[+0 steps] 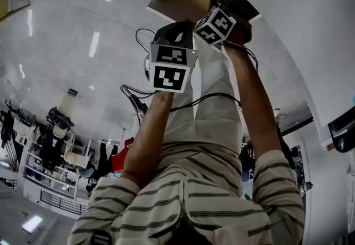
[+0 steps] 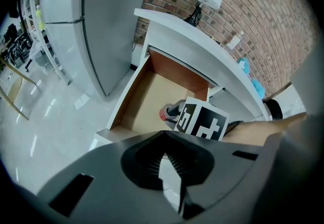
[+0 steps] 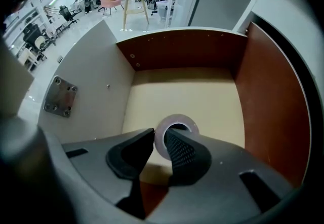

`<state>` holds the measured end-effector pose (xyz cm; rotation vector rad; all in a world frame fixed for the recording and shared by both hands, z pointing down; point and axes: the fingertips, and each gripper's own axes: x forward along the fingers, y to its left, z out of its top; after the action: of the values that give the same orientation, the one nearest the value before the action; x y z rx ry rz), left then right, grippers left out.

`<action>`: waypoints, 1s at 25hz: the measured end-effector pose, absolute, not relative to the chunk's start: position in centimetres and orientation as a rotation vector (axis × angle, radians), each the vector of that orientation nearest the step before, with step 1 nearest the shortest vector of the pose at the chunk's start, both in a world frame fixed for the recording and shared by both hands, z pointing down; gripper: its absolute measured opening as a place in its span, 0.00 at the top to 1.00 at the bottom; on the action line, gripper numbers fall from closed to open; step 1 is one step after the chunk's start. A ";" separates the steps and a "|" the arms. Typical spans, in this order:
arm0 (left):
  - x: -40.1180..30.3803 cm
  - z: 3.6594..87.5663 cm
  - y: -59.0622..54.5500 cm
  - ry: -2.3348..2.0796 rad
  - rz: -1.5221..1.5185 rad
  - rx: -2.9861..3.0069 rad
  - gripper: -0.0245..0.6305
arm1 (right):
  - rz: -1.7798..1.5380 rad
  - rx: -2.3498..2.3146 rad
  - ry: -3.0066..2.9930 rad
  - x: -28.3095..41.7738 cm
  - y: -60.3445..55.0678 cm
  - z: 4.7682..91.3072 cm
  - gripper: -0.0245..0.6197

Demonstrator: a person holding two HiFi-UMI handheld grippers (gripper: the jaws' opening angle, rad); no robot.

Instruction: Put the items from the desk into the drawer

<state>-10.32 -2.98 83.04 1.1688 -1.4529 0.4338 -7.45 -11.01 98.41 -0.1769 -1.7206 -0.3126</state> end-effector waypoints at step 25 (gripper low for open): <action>-10.1 80.1 -3.5 -1.478 0.461 1.227 0.95 | -0.217 -0.081 -1.906 -8.5 -10.6 91.0 0.94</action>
<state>-10.07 -3.53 80.12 1.2270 -1.4781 0.4607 -8.51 -10.57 91.00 -0.0815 -1.9056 -0.2173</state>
